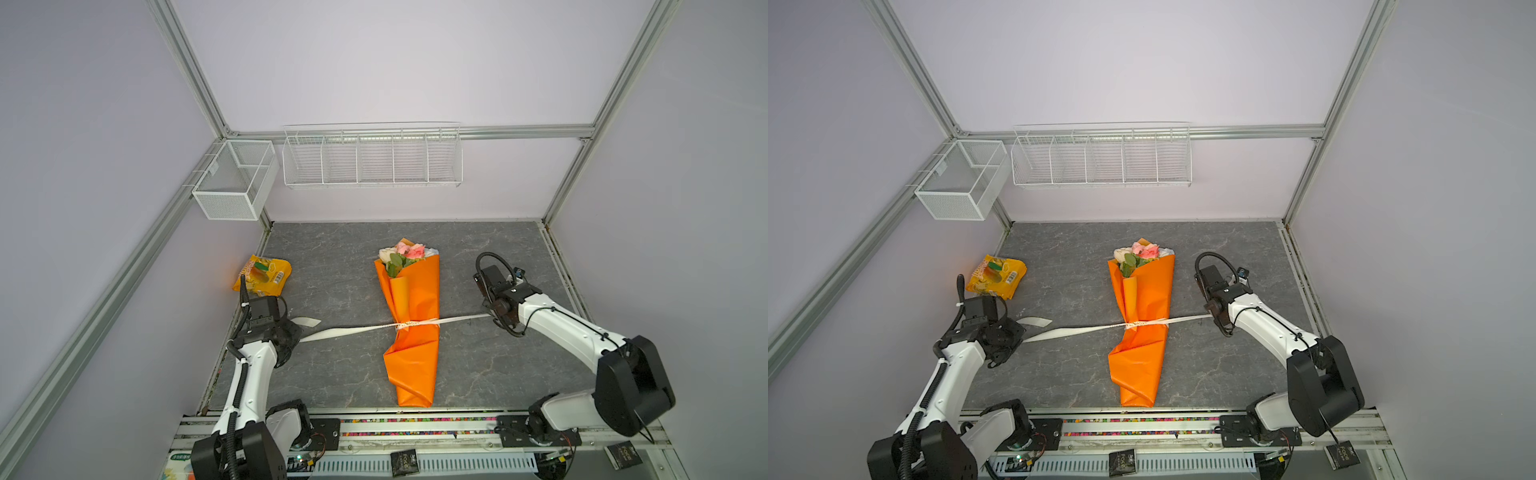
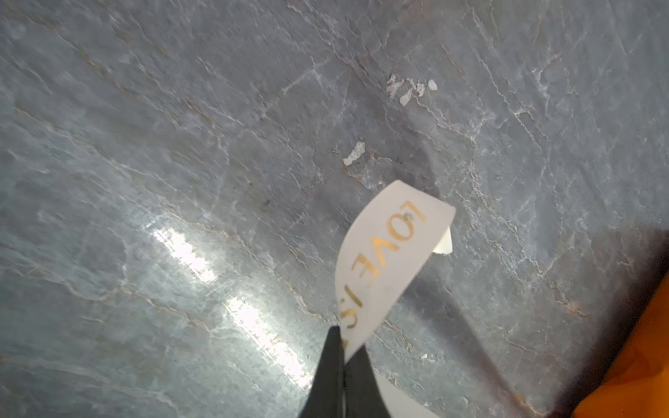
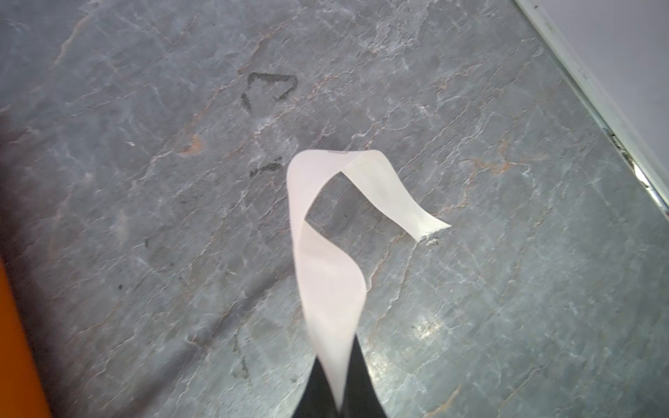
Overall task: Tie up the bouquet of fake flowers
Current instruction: 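Pull the ribbon ends far apart with both grippers to cinch the cone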
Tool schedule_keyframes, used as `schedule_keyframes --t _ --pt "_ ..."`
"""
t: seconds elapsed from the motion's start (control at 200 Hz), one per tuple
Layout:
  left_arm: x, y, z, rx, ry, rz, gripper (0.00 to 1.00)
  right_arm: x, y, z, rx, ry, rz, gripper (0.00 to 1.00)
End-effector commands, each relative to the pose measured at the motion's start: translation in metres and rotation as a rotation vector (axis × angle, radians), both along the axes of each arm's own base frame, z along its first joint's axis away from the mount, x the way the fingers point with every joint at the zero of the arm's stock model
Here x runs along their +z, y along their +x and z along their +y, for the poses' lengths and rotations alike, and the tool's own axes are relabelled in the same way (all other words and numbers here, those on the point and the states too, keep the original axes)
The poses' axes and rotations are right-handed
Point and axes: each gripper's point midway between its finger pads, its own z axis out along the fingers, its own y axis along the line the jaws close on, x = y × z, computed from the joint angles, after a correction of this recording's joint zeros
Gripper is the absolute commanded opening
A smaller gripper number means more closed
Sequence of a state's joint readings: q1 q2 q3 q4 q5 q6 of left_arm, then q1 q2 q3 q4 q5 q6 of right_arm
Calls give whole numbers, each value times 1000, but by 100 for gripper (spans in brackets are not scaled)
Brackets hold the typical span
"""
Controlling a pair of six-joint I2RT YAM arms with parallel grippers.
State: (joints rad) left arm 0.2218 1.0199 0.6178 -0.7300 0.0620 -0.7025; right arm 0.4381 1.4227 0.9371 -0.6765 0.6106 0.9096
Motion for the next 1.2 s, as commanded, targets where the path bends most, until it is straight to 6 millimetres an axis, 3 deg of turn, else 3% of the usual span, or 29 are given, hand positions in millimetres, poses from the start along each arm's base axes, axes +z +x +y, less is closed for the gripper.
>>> schedule_keyframes --t 0.0,0.29,0.535,0.715,0.92,1.05,1.125,1.195 --pt "3 3 9 25 7 -20 0 12 1 -26 -23 -133 -1 6" --pt "-2 -3 57 200 -21 -24 0 53 0 -64 -52 -454 -12 6" --pt "-15 -7 77 267 -64 1 0 51 -6 -83 -95 -537 -3 6" --pt "-10 -15 105 350 -38 6 0 44 -12 -103 -149 -555 38 6" --pt "-24 -21 107 390 -109 34 0 39 -7 -117 -165 -513 53 6" --pt "-20 -23 116 410 -111 29 0 31 -5 -134 -195 -500 84 6" --pt "-19 -19 116 393 -116 10 0 25 3 -127 -150 -459 80 6" --pt "-14 7 92 260 -187 -79 0 18 16 -107 -41 -356 78 6"
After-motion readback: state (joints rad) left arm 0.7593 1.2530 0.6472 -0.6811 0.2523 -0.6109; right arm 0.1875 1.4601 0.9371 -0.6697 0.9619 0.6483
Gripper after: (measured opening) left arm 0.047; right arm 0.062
